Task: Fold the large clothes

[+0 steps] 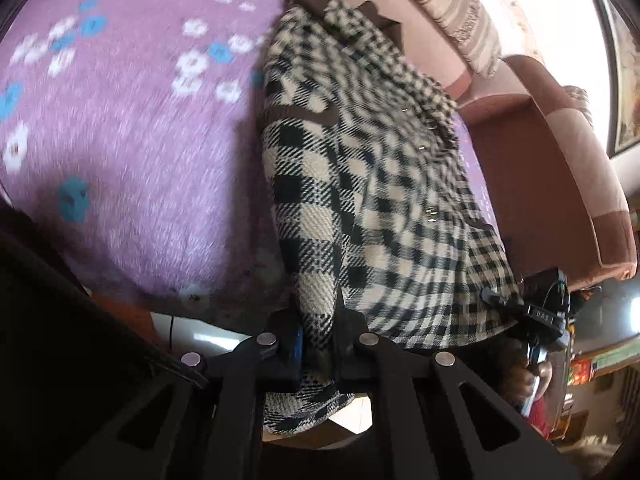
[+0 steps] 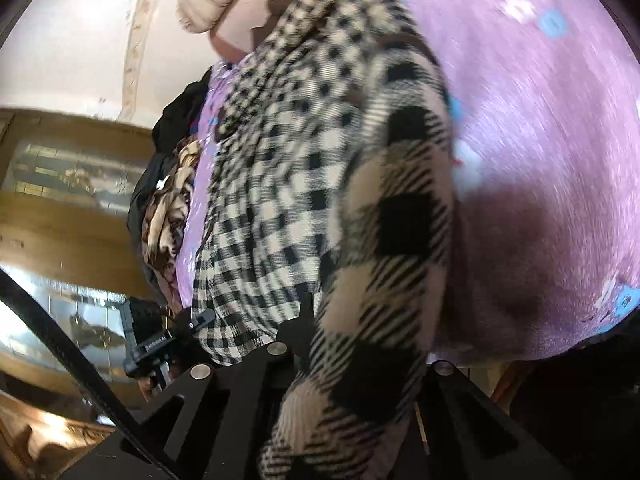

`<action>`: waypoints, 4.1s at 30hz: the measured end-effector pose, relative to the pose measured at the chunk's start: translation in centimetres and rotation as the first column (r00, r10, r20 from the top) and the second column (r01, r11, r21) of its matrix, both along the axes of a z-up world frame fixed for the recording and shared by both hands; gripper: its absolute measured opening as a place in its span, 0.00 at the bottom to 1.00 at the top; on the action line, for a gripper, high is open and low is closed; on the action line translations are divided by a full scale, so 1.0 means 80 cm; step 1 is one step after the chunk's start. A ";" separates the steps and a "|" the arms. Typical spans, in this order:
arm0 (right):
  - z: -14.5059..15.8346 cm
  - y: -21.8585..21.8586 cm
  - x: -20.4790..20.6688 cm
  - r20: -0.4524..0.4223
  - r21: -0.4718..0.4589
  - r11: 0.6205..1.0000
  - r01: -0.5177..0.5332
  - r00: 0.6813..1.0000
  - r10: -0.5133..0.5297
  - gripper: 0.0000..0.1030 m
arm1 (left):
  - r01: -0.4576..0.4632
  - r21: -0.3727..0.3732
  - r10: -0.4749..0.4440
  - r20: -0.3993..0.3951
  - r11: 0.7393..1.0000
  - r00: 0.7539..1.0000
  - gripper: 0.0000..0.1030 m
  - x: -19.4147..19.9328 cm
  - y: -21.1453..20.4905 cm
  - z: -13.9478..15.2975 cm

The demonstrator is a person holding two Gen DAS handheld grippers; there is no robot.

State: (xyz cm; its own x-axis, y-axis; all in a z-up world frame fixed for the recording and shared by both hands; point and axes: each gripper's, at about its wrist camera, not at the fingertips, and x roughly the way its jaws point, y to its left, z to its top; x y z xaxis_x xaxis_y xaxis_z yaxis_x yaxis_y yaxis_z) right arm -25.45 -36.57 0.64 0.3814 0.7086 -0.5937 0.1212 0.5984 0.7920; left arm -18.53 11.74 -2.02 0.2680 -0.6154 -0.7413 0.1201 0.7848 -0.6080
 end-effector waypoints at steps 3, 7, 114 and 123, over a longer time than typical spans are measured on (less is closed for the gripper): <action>0.022 0.002 0.012 0.039 -0.013 1.000 -0.015 0.999 0.015 0.06 | 0.024 0.008 -0.024 0.027 1.000 0.999 0.08 0.010 -0.009 0.018; 0.049 0.006 0.037 0.089 -0.031 0.999 -0.018 0.996 0.021 0.06 | 0.033 -0.019 -0.032 0.055 0.999 0.998 0.08 0.031 -0.011 0.039; 0.167 0.219 0.550 0.192 -0.576 0.805 -0.146 0.932 0.306 0.60 | -0.091 0.249 0.065 0.112 0.964 0.992 0.07 0.320 -0.047 0.028; 0.084 0.295 0.584 -0.023 -0.671 0.711 -0.211 0.964 0.265 0.30 | -0.065 0.249 0.033 0.128 0.966 0.991 0.07 0.321 -0.047 0.026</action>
